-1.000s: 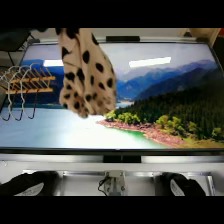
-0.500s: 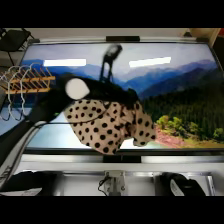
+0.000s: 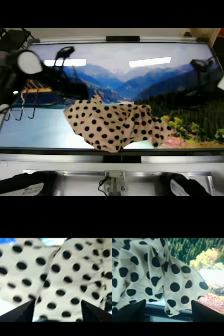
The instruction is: Fold the shirts.
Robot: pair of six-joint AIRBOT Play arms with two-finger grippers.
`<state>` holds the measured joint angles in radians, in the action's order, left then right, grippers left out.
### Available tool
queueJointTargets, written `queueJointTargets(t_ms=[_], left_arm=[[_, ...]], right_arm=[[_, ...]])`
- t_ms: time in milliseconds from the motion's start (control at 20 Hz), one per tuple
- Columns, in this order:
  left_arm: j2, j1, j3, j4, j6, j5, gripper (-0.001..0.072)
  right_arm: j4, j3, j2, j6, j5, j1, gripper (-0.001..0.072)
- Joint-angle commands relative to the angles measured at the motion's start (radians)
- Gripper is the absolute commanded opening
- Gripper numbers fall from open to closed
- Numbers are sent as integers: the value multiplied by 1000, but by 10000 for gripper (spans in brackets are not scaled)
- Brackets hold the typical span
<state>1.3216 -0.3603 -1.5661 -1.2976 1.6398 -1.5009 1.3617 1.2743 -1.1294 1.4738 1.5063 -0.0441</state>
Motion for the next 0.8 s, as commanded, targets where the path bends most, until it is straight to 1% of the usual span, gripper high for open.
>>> queueJointTargets(t_ms=[0,50,200,350,450,500,550,700,750], left_arm=[[-171,78,268,-19,53,-68,633],[-209,66,384,24,70,-22,633],[-273,-8,698,210,127,215,633],[-251,-99,848,367,129,450,631],[-208,-149,869,409,129,564,622],[-182,-165,868,421,132,608,622],[-159,-174,868,438,131,635,601],[-101,-182,868,451,130,649,583],[-96,-182,868,450,129,650,412]], right_arm=[[-24,-19,-166,-68,-19,0,689],[-34,-19,-201,-77,-30,0,689],[-90,-19,-286,-111,-55,1,689],[-97,-19,-344,-139,-82,27,689],[-100,-19,-375,-143,-121,64,689],[-99,-19,-390,-155,-137,83,689],[-97,-19,-404,-168,-146,98,689],[-107,-19,-452,-172,-147,117,689],[-118,-19,-465,-171,-147,116,689]])
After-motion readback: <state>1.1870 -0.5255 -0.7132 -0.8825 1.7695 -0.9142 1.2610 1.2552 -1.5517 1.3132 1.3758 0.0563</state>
